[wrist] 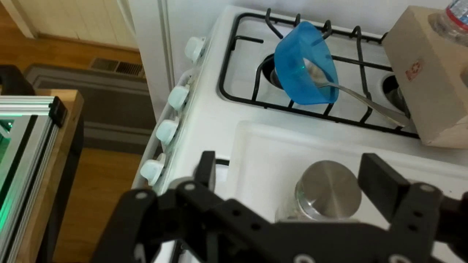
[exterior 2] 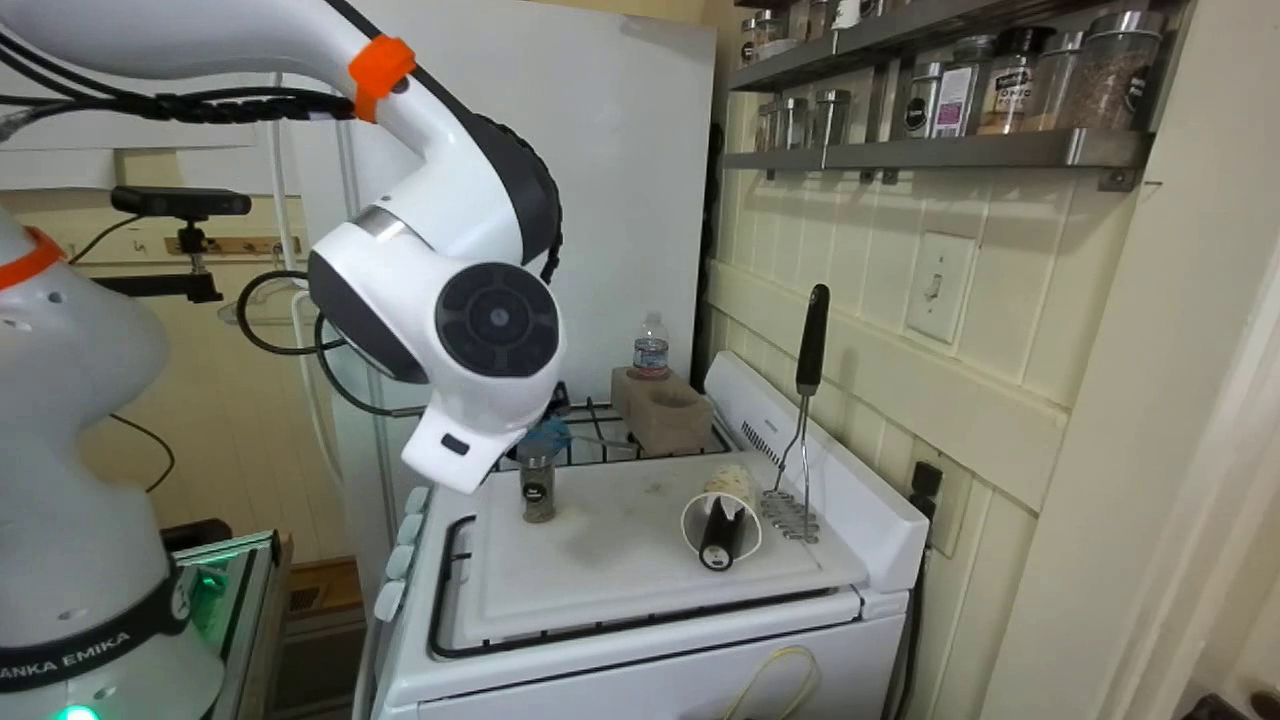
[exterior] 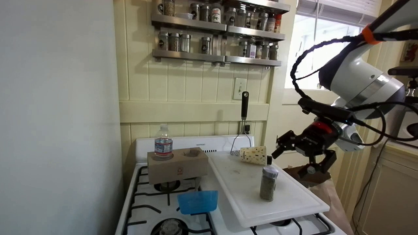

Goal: Put the container on the tray in an upright position

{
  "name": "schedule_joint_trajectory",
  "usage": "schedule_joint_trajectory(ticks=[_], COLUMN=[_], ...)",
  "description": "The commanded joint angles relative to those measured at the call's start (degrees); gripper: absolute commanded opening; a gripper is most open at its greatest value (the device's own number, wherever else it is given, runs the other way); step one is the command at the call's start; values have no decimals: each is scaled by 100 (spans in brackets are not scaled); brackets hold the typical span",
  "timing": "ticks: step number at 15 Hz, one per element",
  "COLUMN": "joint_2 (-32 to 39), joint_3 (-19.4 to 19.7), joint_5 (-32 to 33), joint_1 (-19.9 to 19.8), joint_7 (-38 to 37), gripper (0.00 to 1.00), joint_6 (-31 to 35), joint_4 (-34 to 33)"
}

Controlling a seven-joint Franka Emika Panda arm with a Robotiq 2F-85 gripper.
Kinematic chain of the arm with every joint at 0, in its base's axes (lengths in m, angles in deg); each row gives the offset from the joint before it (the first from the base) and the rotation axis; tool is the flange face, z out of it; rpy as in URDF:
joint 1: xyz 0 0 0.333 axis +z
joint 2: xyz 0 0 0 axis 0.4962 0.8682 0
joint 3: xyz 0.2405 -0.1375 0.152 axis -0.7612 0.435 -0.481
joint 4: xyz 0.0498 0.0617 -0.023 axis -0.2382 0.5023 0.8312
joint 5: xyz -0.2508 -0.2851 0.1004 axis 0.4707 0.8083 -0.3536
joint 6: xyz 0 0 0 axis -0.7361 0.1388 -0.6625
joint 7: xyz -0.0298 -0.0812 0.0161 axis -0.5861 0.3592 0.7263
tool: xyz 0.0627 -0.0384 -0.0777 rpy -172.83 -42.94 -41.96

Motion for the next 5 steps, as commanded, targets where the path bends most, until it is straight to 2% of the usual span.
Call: schedule_joint_trajectory(ticks=[1,4,5], joint_2=[-769,-1141,-713], joint_3=[-576,-1019,-753], joint_5=[486,889,625], joint_1=[37,142,125], joint_7=[-269,-398,-205], gripper=[100,100,100], joint_6=[616,910,649], joint_4=[295,297,88])
